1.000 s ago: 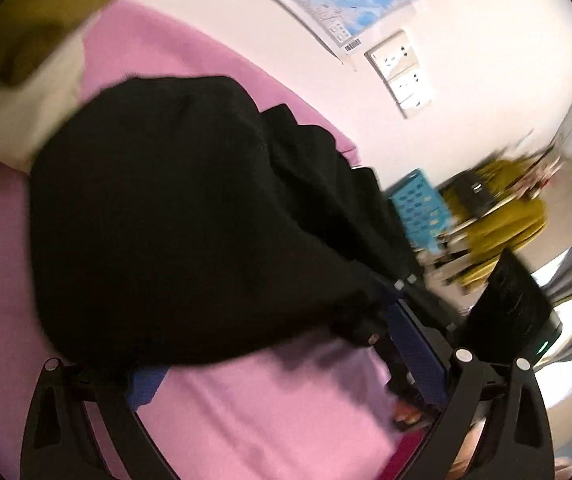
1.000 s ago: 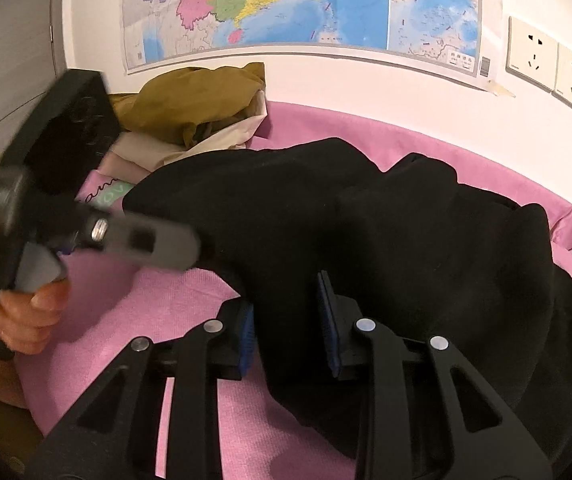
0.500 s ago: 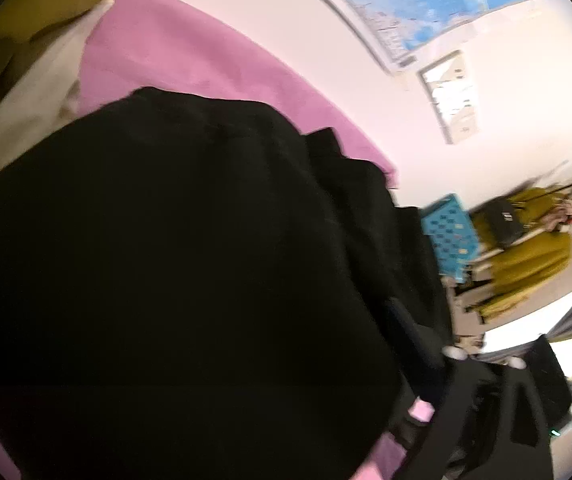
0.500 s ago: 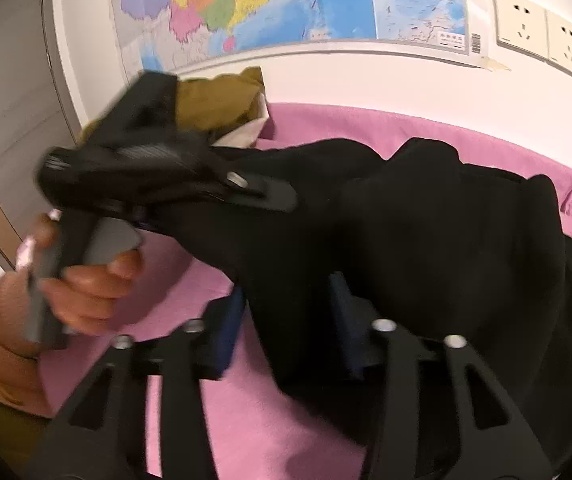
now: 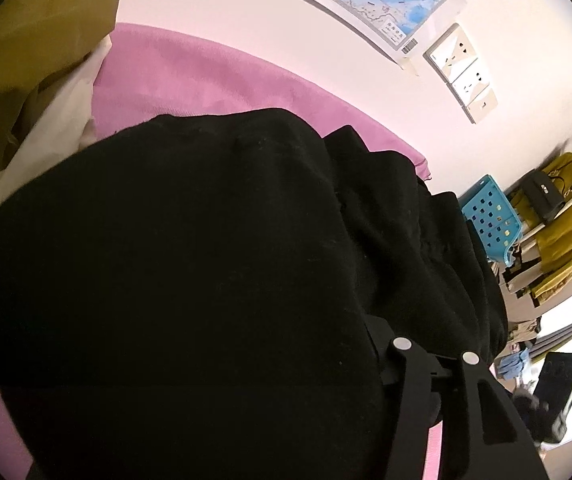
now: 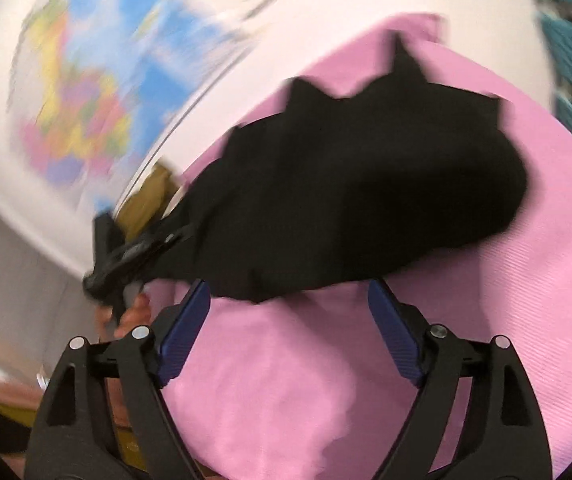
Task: Fold large clothes
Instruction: 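Grasp the black coat bundle with the right gripper while the left gripper grips its other side, then lift the black coat bundle with both grippers off the bed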
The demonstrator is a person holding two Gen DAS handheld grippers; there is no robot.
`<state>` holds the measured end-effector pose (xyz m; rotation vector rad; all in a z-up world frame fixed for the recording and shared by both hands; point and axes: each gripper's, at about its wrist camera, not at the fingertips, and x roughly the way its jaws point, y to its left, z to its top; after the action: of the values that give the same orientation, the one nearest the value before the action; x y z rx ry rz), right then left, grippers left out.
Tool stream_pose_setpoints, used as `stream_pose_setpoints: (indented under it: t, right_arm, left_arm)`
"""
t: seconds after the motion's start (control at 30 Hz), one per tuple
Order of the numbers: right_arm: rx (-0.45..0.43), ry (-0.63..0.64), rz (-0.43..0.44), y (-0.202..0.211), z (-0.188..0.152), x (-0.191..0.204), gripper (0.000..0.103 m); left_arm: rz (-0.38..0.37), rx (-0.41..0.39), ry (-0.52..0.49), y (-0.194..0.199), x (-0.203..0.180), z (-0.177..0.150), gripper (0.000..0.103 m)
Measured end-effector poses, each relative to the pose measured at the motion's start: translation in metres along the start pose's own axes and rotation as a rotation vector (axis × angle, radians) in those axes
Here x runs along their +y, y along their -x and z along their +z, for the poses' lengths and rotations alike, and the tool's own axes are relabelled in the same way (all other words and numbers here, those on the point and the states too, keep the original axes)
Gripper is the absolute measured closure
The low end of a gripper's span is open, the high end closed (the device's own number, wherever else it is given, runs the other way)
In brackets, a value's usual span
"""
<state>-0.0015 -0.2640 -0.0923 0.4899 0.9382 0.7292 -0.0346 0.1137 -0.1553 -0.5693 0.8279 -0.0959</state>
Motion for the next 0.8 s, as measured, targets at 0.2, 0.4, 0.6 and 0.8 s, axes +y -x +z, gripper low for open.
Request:
stream_pose_setpoints:
  t: [0.2, 0.4, 0.6, 0.8]
  right_arm:
    - [-0.084, -0.063, -0.102, -0.006, 0.013, -0.021, 0.020]
    - [-0.140, -0.026, -0.197, -0.031, 0.025, -0.010, 0.009]
    - [-0.181, -0.074, -0.148, -0.035, 0.027, -0.013, 0.010]
    - [-0.166, -0.082, -0.191, -0.045, 0.035, -0.011, 0.004]
  left_arm:
    - [0.036, 0.000, -0.066, -0.002, -0.009, -0.001, 0.034]
    - [0.050, -0.001, -0.088, -0.005, -0.014, -0.001, 0.027]
    - [0.040, 0.001, -0.098, -0.006, -0.012, 0.000, 0.024]
    - [0.080, 0.014, -0.118, -0.011, -0.018, 0.001, 0.023]
